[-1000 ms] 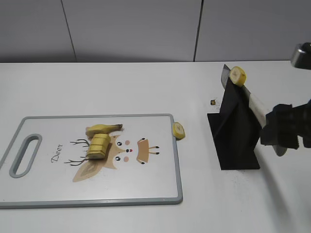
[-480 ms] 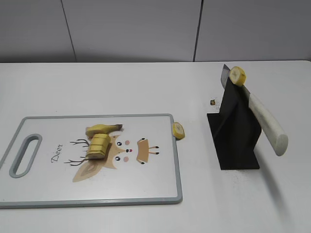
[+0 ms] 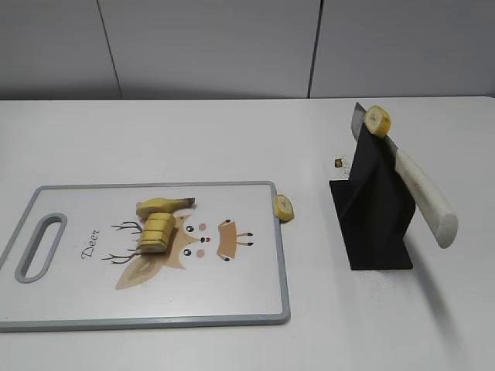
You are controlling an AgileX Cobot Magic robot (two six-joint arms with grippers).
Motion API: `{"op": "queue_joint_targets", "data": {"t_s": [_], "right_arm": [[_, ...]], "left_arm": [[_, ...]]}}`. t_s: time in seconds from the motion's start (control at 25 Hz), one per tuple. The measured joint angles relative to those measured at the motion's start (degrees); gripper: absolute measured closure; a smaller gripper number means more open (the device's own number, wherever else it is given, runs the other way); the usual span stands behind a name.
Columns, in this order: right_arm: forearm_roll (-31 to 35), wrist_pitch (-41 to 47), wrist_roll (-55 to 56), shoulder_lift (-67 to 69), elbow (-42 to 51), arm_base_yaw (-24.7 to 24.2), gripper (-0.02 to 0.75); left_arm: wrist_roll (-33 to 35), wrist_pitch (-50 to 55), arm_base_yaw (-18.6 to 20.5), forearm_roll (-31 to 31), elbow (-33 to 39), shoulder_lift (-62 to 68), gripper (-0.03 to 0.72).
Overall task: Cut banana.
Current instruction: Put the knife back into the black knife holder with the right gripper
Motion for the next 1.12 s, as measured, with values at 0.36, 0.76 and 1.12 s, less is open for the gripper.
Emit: {"op": "queue_joint_targets", "data": {"t_s": [0.36,0.76,1.12], "right_arm": [[0.43,0.2,-0.48,-5.99,0.2,0.0,0.149],[0.43,0.16,-0.56,-6.04,0.23,-9.79,0.149],[0.43,0.1,-0.62,-6.04,0.23,-23.19,0.153]], "left_arm": [[0.0,0.0,0.0,0.0,0.0,0.0,0.19],[0.0,0.0,0.0,0.0,0.0,0.0,0.19],[0.0,0.0,0.0,0.0,0.0,0.0,0.19]]}}
